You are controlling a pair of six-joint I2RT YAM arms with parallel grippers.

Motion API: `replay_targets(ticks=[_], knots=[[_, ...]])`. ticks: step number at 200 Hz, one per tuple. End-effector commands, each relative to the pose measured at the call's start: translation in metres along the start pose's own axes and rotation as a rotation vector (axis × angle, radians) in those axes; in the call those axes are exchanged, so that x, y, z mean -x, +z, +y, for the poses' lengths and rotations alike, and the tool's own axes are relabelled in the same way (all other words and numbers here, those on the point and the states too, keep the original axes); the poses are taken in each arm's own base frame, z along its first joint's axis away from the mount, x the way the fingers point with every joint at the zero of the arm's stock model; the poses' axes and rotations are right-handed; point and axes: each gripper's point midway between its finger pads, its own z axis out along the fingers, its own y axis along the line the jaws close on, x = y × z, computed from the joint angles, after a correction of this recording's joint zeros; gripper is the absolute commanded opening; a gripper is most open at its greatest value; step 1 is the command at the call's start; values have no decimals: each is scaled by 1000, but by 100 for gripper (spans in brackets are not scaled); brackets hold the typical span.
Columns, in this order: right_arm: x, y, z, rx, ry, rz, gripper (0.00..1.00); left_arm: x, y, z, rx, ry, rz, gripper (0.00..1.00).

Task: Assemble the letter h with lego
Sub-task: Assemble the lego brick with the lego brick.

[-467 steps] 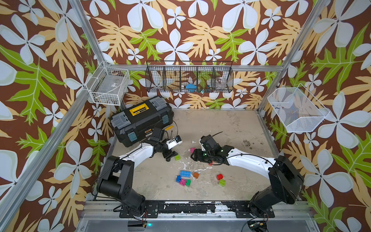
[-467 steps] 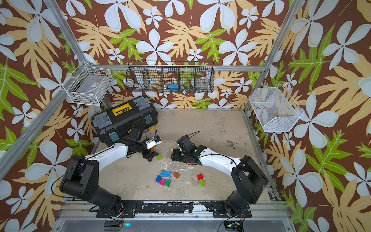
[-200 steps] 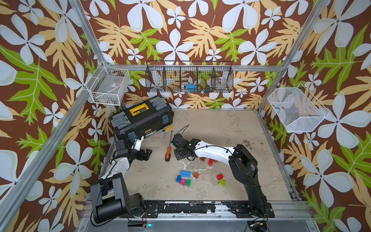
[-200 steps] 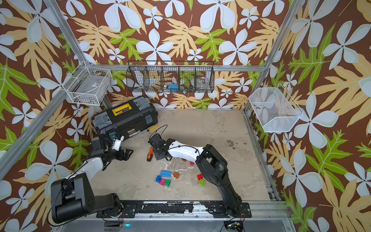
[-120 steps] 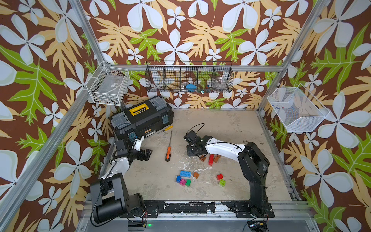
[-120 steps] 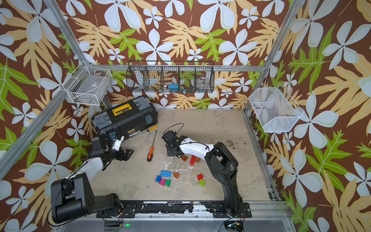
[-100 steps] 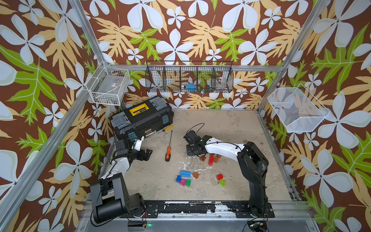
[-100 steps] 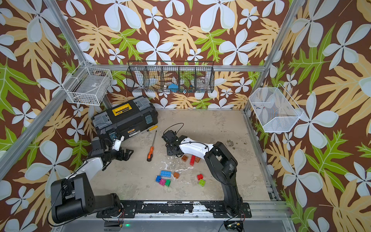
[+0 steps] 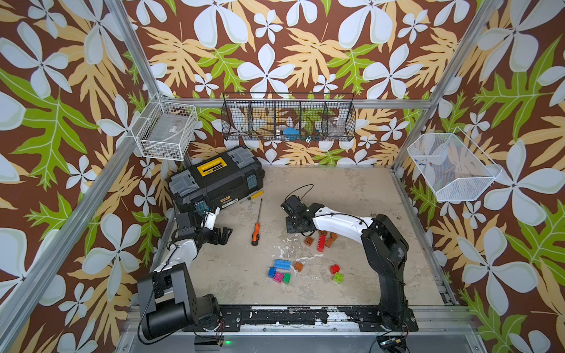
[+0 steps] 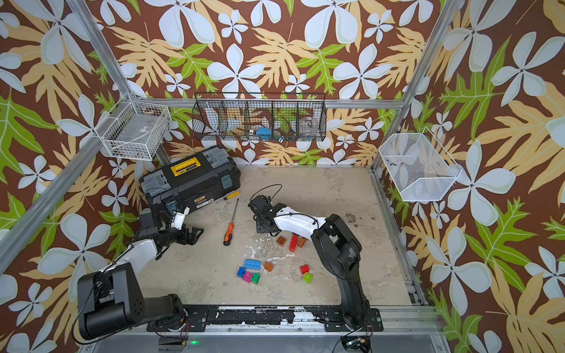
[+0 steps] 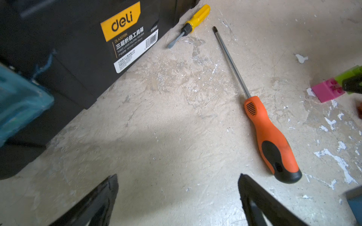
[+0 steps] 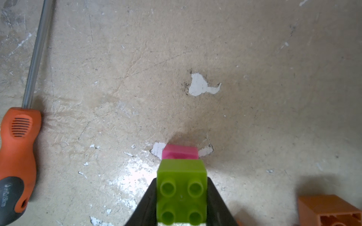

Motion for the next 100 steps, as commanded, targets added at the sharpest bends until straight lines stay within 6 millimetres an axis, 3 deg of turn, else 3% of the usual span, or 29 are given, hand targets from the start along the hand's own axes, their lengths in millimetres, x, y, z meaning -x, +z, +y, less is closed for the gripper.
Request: replay_targets(ticks=[1,100], knots=[[-3,6,-5,-26,-13,10,36,2,-1,-3,-17,11,-6,100],[-13,13,-3,-14,-5,45,38,2,-1,-4,-22,14,-6,100]])
